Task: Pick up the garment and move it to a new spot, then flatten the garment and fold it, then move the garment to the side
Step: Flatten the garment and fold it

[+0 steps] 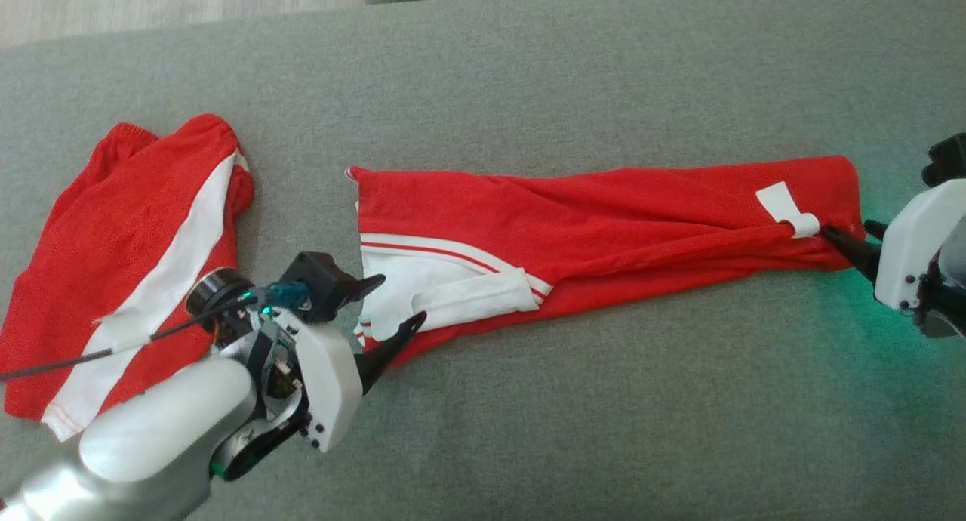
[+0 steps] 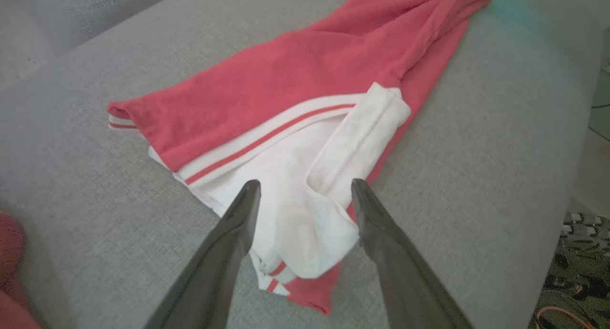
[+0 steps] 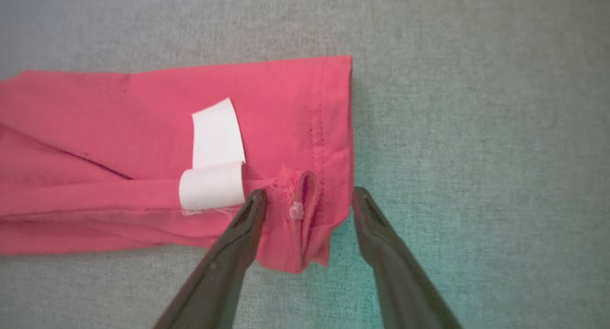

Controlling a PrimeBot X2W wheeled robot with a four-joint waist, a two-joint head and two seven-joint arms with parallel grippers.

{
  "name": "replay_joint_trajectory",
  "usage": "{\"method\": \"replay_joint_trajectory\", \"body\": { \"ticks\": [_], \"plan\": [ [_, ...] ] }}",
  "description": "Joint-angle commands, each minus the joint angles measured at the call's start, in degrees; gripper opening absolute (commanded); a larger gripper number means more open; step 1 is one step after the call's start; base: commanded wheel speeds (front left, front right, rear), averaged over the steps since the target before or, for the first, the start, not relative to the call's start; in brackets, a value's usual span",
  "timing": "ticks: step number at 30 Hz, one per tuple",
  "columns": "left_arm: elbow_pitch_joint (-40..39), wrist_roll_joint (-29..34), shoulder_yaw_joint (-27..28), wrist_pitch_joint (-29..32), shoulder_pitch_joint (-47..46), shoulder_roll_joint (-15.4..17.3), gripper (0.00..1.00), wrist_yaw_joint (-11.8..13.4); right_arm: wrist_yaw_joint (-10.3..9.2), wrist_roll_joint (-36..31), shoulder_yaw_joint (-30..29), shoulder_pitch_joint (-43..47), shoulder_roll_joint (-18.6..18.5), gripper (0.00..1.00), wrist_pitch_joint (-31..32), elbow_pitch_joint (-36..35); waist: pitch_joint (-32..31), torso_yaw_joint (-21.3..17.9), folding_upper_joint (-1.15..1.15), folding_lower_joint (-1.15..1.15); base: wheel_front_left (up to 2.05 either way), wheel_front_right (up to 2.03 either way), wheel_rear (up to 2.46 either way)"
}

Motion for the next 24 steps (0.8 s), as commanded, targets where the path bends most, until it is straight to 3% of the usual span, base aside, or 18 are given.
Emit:
{"method": "replay_joint_trajectory", "body": {
  "ticks": [1,7,16,20,24],
  "plan": [
    [-0.66,0.15,3.28,-1.43,-1.13,1.24,1.0,0.76,-0.04,-0.08,-0.71,0.82,-1.01,1.0,-1.16,-0.7,-0.49,-0.24,0.0,0.0,0.0,0.0,0.0],
    [0.75,-1.69,9.45,-11.69,0.57,-1.13,1.0,5.65,-0.04,-0.39,-4.76,-0.93,0.3,1.0,-8.45,-0.42,-2.09,-0.72,0.0,0.0,0.0,0.0,0.0],
    [3.61,-4.15,20.97,-30.19,6.7,-5.24,1.0,13.79,-0.04,-5.66,-9.96,-0.32,5.2,1.0,-29.83,-3.53,-5.41,-0.9,0.0,0.0,0.0,0.0,0.0],
    [2.62,-2.15,27.49,-31.47,11.34,-8.24,1.0,15.6,-0.04,-9.16,-12.39,2.19,8.89,1.0,-37.57,-5.06,-6.2,-0.88,0.0,0.0,0.0,0.0,0.0],
    [-0.25,7.41,36.66,-31.53,19.77,-13.99,1.0,14.11,-0.04,-15.96,-16.84,6.79,15.4,1.0,-42.98,-6.03,-6.7,-0.94,0.0,0.0,0.0,0.0,0.0]
  ]
}}
